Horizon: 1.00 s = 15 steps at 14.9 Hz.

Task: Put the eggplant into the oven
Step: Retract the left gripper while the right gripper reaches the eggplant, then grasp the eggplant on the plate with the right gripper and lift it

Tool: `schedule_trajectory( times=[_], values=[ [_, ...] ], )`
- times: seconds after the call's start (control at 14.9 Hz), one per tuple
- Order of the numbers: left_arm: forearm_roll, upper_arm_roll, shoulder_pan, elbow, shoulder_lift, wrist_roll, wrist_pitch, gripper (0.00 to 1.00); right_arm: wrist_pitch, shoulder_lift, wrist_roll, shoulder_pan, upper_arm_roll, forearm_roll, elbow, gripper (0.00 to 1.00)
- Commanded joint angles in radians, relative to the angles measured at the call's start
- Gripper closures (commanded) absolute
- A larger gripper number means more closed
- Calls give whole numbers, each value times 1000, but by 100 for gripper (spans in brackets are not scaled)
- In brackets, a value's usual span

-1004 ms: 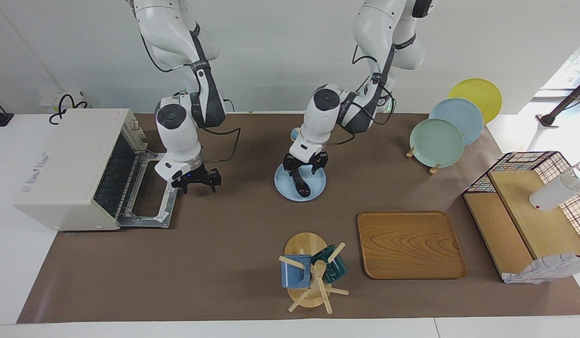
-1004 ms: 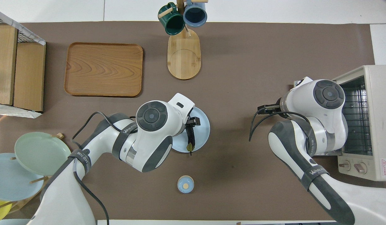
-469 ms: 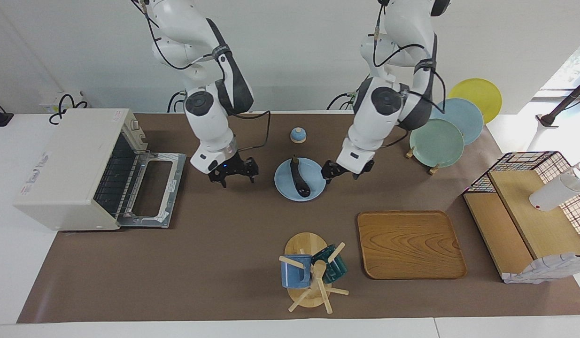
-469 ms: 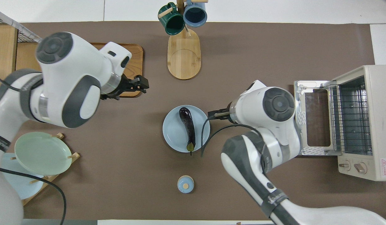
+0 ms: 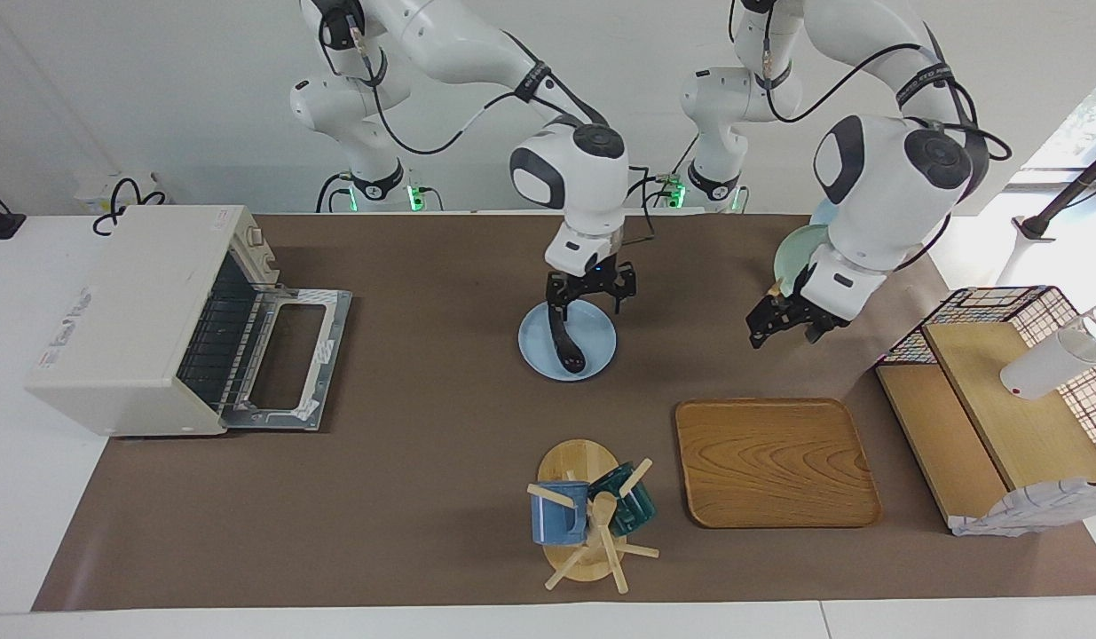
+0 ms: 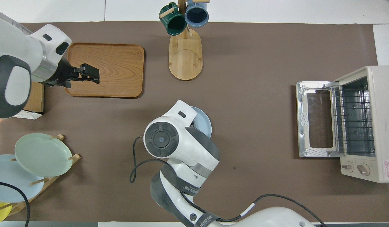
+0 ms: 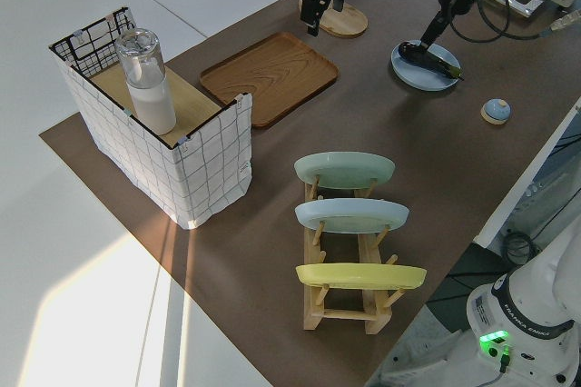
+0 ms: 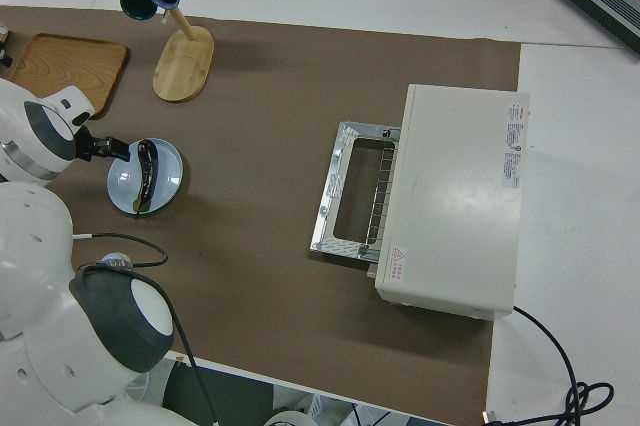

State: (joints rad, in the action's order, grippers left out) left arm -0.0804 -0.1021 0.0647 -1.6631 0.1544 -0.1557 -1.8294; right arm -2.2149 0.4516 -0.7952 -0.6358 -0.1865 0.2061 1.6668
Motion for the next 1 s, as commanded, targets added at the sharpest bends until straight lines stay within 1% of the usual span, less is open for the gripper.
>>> schedule_trajectory(
  times=[0.0, 0.07, 0.13, 0.2, 0.27, 0.33, 0.54, 0.6, 0.67, 0.74, 0.8, 0.94],
  values=[
    [22, -7, -37, -21, -102, 96, 93, 0, -21, 58, -18, -4, 1, 29, -44, 0],
    [22, -7, -55, -20, -122, 120, 119, 0, -76, 47, -18, -5, 1, 29, 17, 0],
    [22, -5, -58, -21, -137, 145, 139, 0, -128, 35, -18, -4, 1, 29, 66, 5],
    [24, 7, -59, -23, -157, 148, 163, 0, -149, 33, -18, -4, 1, 29, 80, 17],
    [31, 10, -57, -30, -173, 150, 185, 0, -144, 32, -16, -4, 1, 29, 79, 33],
    [43, 12, -57, -37, -196, 154, 205, 0, -152, 32, -18, -4, 1, 29, 83, 38],
    [48, 51, -8, -41, -220, 160, 265, 0, -158, 39, -27, -33, 1, 29, 99, 39],
    [48, 59, 0, -34, -219, 157, 263, 0, -158, 42, -30, -36, 1, 30, 99, 46],
    [47, 64, 3, -26, -214, 156, 260, 0, -155, 42, -30, -36, 1, 30, 102, 58],
    [45, 68, 15, -14, -208, 154, 259, 0, -146, 42, -29, -36, 2, 30, 96, 86],
    [44, 87, 30, -6, -205, 151, 262, 0, -137, 42, -25, -33, 2, 35, 91, 100],
    [48, 91, 38, -6, -204, 153, 257, 0, -134, 42, -24, -31, 2, 48, 91, 100]
  ],
)
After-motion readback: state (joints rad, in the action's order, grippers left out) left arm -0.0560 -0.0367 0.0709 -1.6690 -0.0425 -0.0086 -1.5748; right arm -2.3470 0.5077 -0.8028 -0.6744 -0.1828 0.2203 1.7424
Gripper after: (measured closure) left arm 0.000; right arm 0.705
